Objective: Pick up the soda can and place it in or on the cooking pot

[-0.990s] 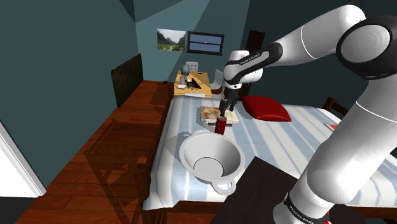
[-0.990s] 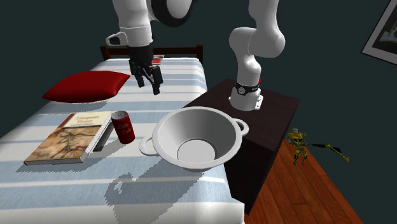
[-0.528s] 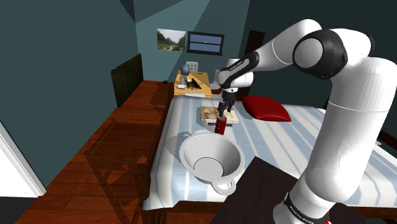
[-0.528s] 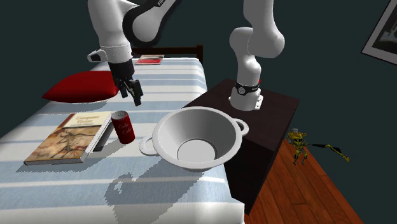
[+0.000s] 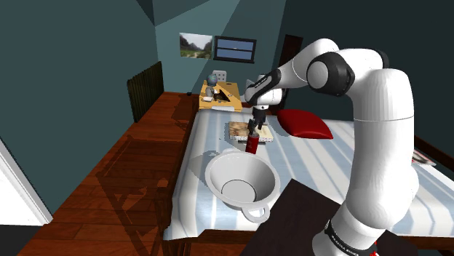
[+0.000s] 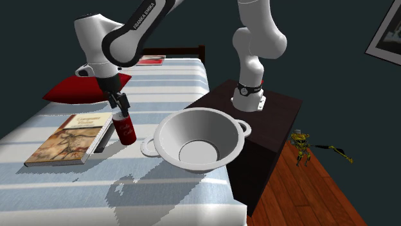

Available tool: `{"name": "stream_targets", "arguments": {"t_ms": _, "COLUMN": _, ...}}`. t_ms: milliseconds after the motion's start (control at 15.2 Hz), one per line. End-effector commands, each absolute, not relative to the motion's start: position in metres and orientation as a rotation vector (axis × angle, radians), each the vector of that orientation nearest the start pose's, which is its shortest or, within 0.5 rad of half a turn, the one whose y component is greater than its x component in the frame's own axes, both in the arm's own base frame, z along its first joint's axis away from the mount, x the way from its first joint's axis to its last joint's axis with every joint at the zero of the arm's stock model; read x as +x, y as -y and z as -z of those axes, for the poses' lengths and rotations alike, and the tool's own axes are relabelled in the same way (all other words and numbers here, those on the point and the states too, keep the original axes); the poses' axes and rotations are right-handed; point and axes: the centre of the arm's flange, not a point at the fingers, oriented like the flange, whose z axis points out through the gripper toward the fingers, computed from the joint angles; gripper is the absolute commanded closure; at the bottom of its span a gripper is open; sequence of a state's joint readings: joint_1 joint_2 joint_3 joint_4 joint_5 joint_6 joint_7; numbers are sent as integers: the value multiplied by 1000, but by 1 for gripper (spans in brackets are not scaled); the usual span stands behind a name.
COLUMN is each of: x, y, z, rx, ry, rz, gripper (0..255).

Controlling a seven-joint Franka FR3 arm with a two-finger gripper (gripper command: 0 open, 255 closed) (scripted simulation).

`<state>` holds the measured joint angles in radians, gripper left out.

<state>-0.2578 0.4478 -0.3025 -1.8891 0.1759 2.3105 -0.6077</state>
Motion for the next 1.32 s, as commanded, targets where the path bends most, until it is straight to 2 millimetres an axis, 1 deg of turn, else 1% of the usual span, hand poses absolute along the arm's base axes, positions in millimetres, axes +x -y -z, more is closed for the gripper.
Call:
{"name": "stream_targets", "arguments": {"t_ms": 0, "x": 543, "y": 325, "z": -267, "rx": -3141, "ry": -68, "rz": 0, "gripper": 0}}
{"name": "stream_targets", "arguments": {"t_ms": 198, "x": 543, "y": 325, "z": -251, "rx": -3141, "ry": -68, "rz": 0, "gripper": 0}}
{"name": "stream_targets", "arguments": {"t_ms": 264, "x": 543, "y": 325, "z": -242, "rx": -3141, "ry": -68, "rz": 0, "gripper": 0}}
{"name": "stream_targets", "arguments": {"t_ms": 792, "x": 543, "y": 325, "z": -243, "rx": -3141, "ry": -68, "rz": 0, "gripper": 0}}
{"name": "stream_targets", "arguments": {"t_ms": 858, "x": 543, "y": 325, "z": -243, "rx": -3141, "ry": -68, "rz": 0, "gripper": 255}}
{"name": "stream_targets", "arguments": {"t_ms": 1254, "x": 544, "y": 325, "z": -243, "rx": -3141, "ry": -68, "rz": 0, "gripper": 255}}
